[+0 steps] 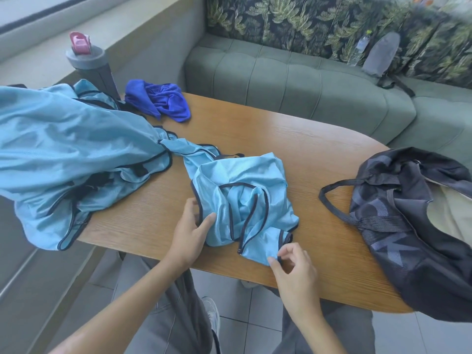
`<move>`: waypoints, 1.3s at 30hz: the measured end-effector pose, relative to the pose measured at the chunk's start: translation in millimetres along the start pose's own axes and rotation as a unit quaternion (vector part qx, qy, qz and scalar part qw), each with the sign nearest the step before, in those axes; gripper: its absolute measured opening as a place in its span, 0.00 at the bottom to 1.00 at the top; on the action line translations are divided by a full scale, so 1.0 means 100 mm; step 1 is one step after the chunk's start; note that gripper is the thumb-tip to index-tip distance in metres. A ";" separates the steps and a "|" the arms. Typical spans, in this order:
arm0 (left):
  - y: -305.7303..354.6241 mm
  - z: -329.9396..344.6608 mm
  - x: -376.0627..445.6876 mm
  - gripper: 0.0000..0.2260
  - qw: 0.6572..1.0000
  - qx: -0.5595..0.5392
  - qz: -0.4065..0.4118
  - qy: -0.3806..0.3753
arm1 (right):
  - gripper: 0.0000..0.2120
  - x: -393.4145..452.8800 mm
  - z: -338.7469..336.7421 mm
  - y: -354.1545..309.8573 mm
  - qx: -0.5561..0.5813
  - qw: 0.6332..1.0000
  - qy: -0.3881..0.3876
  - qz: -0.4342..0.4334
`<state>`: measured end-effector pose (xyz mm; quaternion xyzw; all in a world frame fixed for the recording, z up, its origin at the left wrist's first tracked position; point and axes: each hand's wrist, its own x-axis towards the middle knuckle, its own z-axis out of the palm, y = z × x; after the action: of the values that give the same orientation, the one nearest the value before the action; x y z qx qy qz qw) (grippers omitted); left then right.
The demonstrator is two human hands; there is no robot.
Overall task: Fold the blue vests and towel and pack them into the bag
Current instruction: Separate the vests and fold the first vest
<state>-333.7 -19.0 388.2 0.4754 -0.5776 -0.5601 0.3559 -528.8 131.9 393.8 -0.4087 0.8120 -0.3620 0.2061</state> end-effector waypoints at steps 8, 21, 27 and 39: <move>0.73 -0.11 0.00 0.24 0.998 -0.042 0.038 0.007 | 0.10 0.56 -0.72 -0.61 0.520 0.829 -0.084 0.190; 2.72 -0.84 -0.37 0.17 0.956 -0.224 0.072 -0.177 | 0.15 0.23 -2.43 -2.06 0.544 0.830 -0.111 -0.049; 2.74 -1.04 -0.65 0.19 0.969 -0.160 0.078 -0.173 | 0.22 -0.11 -2.60 -1.92 0.414 0.903 -0.090 -0.073; 3.23 -1.15 -1.33 0.18 0.961 -0.152 0.225 -0.052 | 0.19 -0.86 -3.47 -1.96 0.315 0.945 -0.007 -0.089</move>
<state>-234.3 45.5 736.0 0.2436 -0.5951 -0.5713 0.5101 -596.9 268.0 771.3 -0.3958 0.6153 -0.6137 0.2968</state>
